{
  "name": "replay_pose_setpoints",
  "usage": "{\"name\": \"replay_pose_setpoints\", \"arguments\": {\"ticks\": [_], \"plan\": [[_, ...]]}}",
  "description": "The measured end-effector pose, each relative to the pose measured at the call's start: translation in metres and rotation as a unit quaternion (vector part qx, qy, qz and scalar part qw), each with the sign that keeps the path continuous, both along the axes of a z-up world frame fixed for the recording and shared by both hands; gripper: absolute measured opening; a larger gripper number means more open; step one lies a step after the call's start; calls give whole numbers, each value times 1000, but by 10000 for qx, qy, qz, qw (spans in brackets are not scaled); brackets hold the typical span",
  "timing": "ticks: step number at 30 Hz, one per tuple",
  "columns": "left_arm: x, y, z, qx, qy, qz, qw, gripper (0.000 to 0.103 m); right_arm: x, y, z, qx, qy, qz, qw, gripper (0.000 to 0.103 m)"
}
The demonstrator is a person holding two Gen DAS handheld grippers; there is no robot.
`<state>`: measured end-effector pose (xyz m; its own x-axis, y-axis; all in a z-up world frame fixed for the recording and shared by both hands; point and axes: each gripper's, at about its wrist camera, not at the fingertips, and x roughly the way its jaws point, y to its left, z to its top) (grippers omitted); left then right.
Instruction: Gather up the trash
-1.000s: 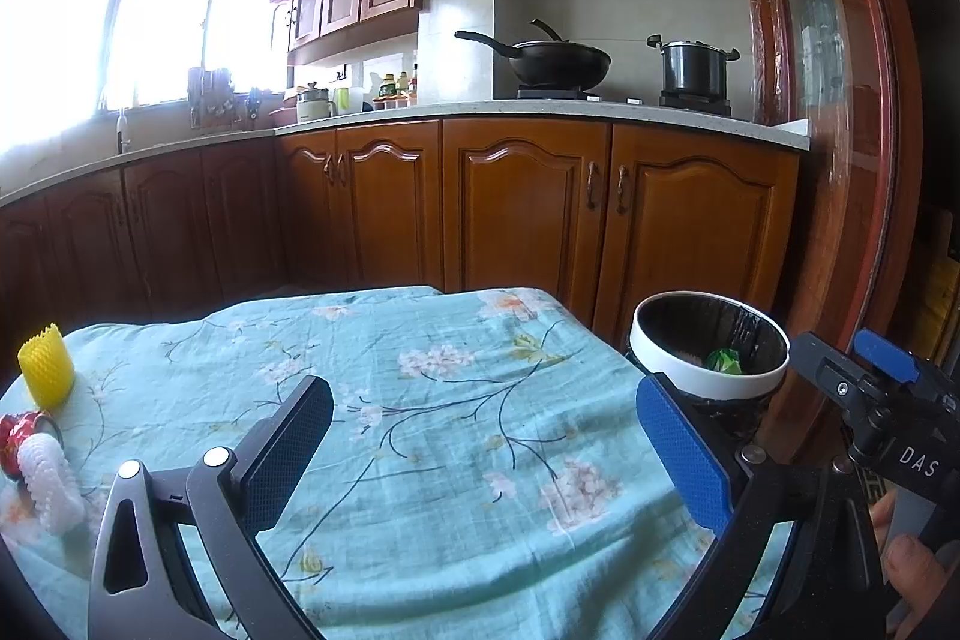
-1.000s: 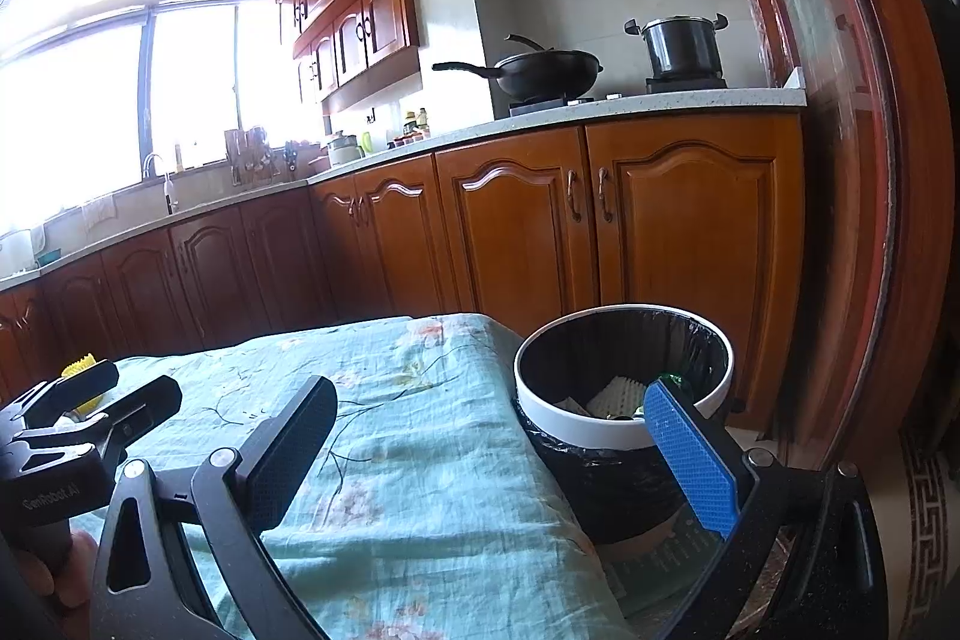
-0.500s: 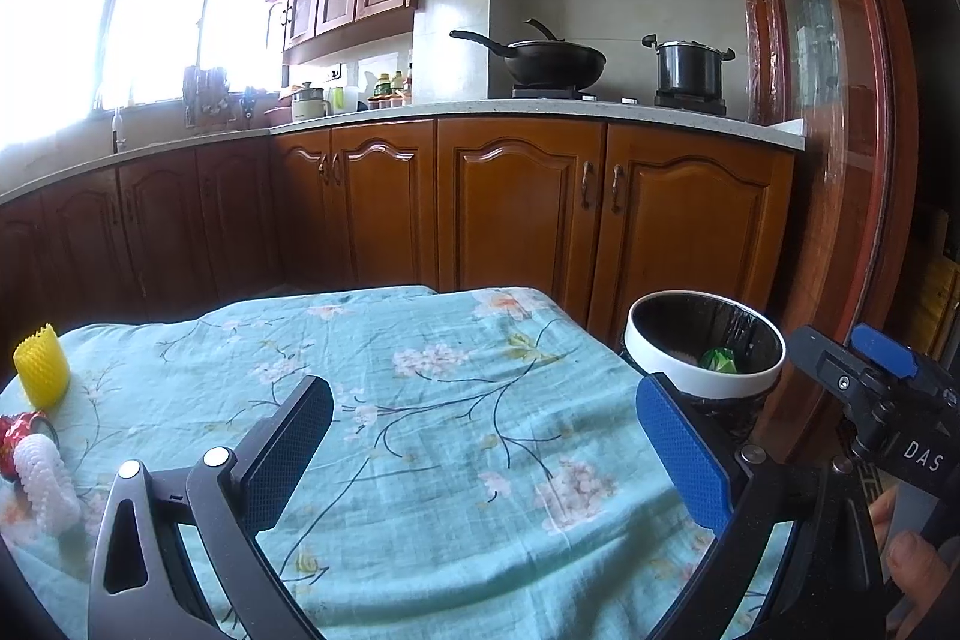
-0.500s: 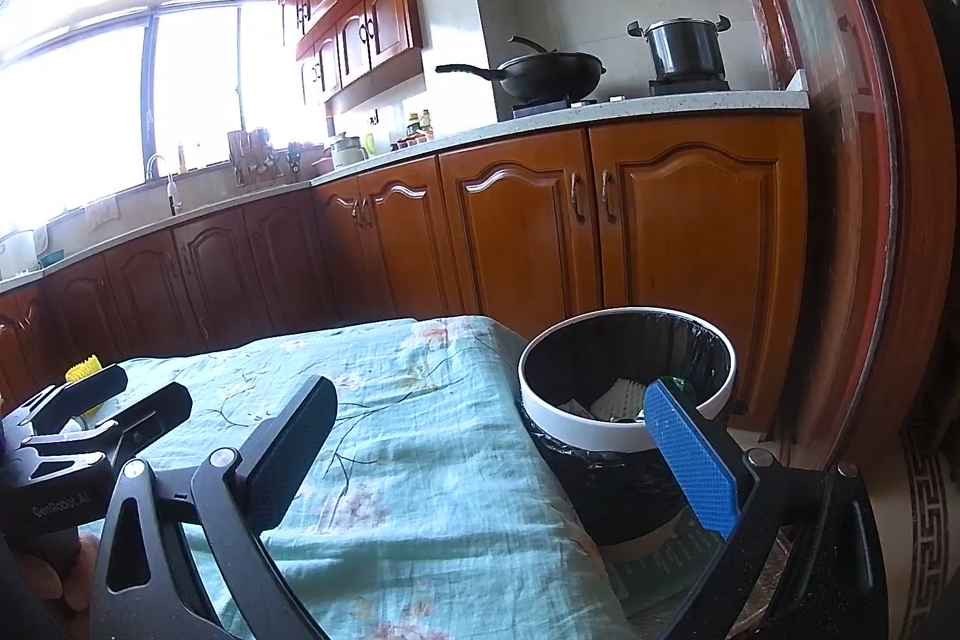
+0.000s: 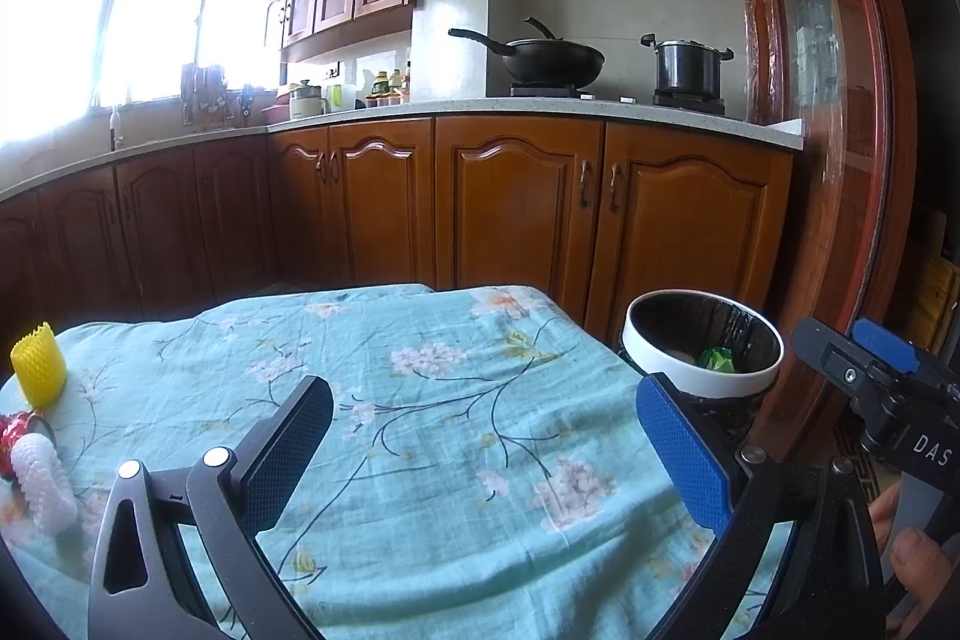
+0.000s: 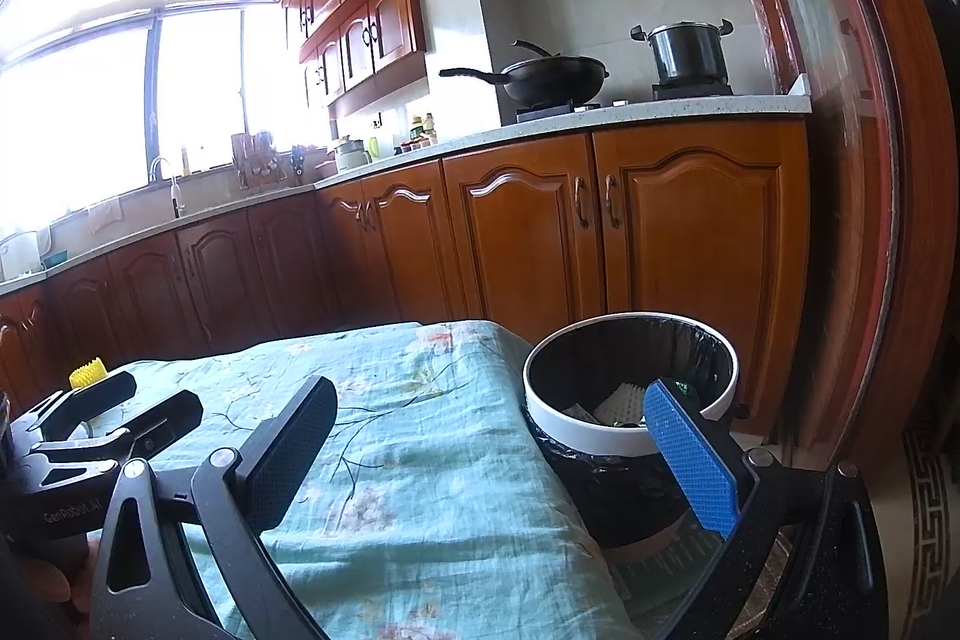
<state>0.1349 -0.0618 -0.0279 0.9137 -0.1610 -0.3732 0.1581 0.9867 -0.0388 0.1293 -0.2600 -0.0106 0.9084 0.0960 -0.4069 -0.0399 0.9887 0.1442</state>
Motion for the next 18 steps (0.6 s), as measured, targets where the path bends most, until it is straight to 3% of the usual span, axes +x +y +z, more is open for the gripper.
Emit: {"name": "replay_pose_setpoints", "arguments": {"ticks": [18], "plan": [[4, 6, -1, -19, 50, -30, 10000, 102, 5, 6, 4, 3, 61, 40, 10000, 103]]}}
